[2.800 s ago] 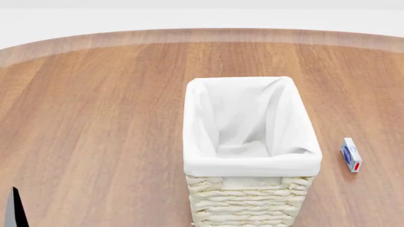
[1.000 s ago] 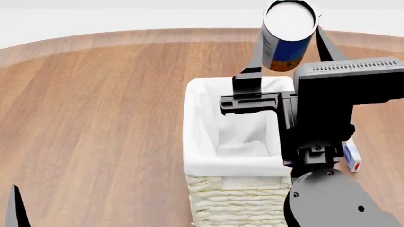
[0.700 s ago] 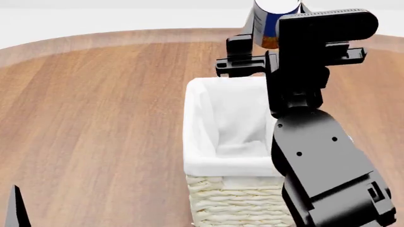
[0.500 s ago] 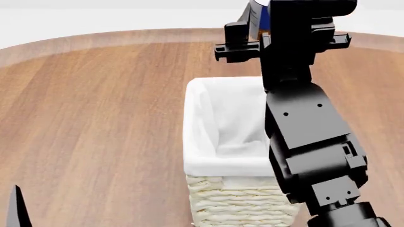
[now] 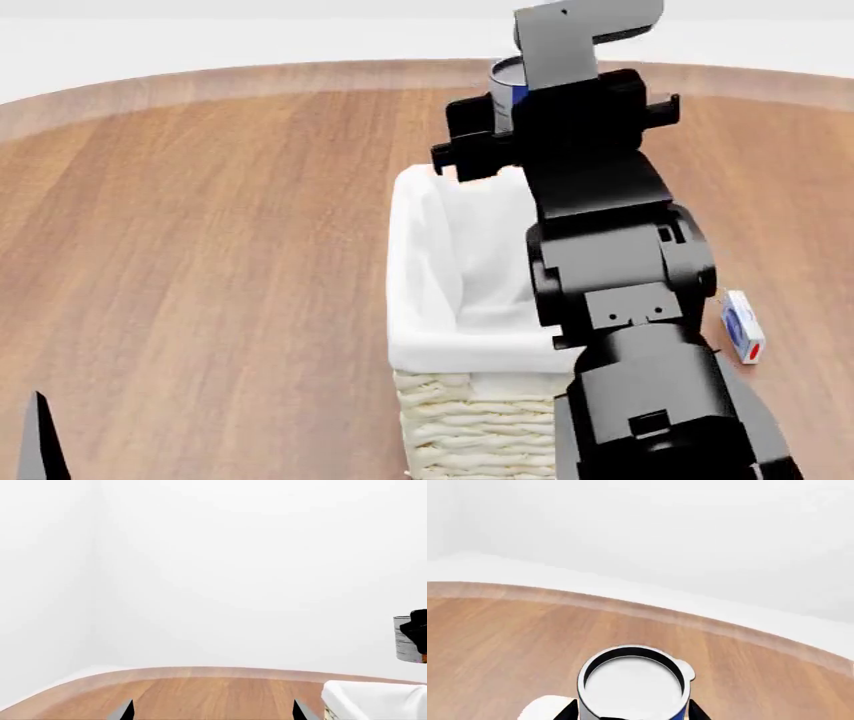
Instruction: Pick up the alphabet soup and put it in the basket.
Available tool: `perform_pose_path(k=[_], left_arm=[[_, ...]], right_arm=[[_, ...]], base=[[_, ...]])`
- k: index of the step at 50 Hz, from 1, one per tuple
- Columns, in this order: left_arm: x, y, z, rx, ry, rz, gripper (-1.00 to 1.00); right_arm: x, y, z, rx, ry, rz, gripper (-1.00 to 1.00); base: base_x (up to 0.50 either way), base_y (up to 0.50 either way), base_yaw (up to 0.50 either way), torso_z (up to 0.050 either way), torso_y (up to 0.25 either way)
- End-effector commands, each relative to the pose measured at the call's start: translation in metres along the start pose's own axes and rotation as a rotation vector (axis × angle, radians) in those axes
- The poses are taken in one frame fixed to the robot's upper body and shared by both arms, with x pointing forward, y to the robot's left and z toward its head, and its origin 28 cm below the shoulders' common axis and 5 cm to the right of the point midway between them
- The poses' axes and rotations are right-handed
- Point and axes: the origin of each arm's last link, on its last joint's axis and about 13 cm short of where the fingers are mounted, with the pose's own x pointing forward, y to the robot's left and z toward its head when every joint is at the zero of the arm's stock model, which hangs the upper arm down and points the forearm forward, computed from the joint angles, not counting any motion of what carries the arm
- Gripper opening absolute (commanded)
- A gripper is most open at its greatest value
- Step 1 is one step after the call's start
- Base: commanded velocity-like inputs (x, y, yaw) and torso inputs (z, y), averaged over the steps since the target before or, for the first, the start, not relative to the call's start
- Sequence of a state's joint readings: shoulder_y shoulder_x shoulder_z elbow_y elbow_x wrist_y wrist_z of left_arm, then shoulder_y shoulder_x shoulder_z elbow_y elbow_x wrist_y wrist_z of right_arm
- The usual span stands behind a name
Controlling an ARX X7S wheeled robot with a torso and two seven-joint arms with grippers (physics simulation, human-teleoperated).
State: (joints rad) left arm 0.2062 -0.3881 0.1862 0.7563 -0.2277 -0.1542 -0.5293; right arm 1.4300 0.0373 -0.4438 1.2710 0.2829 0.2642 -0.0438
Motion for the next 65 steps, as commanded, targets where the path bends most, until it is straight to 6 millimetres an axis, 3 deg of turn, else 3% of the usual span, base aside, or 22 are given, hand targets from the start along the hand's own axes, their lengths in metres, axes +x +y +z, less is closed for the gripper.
perform_pose_path(k=[1, 16, 36, 52, 53, 65], left_arm=[[0.0, 0.0, 0.0, 0.0, 0.001, 0.001, 1.0], [0.001, 0.001, -0.001, 0.0, 0.002, 0.003, 1.0], [0.001, 0.001, -0.002, 0.003, 0.003, 0.003, 1.0], [0.0, 0.0, -0.001, 0.003, 0.004, 0.003, 1.0], [0.0, 0.0, -0.001, 0.004, 0.003, 0.003, 1.0], [0.0, 0.001, -0.002, 0.004, 0.004, 0.004, 1.0]], right_arm=[[-0.005, 0.004, -0.001, 0.008, 0.189, 0.047, -1.0], [-0.011, 0.007, -0.027, 0.06, 0.359, 0.068, -1.0], [-0.013, 0.012, -0.06, 0.094, 0.423, 0.089, -1.0], [-0.013, 0.013, -0.065, 0.087, 0.418, 0.086, -1.0], [-0.013, 0.012, -0.065, 0.092, 0.417, 0.084, 1.0], [-0.013, 0.012, -0.064, 0.093, 0.399, 0.09, 1.0]], base=[[0.0, 0.0, 0.0, 0.0, 0.0], [0.0, 0.0, 0.0, 0.0, 0.001], [0.0, 0.0, 0.0, 0.001, 0.001], [0.0, 0.0, 0.0, 0.0, 0.001], [0.0, 0.0, 0.0, 0.0, 0.0], [0.0, 0.0, 0.0, 0.0, 0.0]])
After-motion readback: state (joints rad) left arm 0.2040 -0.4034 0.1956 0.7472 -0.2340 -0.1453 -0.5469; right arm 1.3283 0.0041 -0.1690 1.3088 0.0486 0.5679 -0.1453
